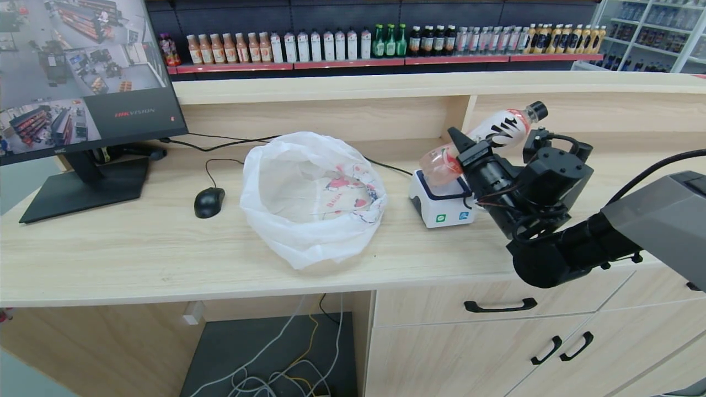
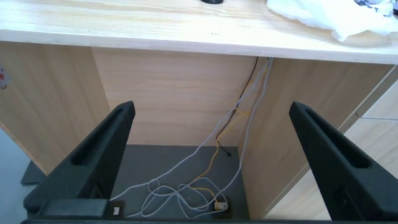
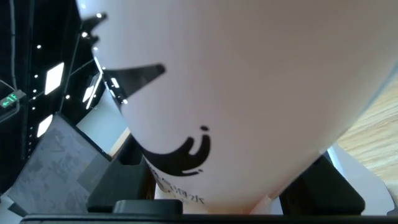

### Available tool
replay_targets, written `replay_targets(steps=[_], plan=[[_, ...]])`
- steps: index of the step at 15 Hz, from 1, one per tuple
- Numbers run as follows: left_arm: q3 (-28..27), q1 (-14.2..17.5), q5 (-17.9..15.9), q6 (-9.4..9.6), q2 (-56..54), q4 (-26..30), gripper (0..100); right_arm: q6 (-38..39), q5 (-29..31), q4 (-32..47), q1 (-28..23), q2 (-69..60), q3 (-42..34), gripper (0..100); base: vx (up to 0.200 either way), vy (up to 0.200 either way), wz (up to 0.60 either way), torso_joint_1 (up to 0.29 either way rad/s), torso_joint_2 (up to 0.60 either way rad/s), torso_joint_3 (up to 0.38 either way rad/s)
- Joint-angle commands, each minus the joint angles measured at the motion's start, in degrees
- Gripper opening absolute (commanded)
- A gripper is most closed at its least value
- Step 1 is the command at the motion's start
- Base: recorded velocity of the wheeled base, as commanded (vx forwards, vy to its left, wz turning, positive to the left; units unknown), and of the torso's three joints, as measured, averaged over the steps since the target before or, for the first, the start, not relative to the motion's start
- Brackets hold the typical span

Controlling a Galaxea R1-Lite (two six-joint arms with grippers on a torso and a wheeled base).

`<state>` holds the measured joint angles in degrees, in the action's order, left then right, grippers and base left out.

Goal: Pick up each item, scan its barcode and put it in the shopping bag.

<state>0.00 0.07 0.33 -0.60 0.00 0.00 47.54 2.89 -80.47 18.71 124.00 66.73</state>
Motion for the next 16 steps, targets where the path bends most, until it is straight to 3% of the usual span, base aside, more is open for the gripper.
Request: replay_targets(steps=[1,8,16], plan=[[0.0,0.0,0.0,-0.02,0.0,0.0,100,0.1,0.0,0.0,0.0,-1.7,0.0,0,0.000,0.000,0.00,0.000,0.00,0.000],[0.0,0.0,0.0,-0.02,0.0,0.0,100,-2.9,0.0,1.2,0.7,-10.5,-0.6,0,0.000,0.000,0.00,0.000,0.00,0.000],[0.0,0.0,0.0,-0.02,0.0,0.0,100,-24.3,-1.3,-3.5,0.8,-18.2,-9.3,0,0.000,0.000,0.00,0.000,0.00,0.000]])
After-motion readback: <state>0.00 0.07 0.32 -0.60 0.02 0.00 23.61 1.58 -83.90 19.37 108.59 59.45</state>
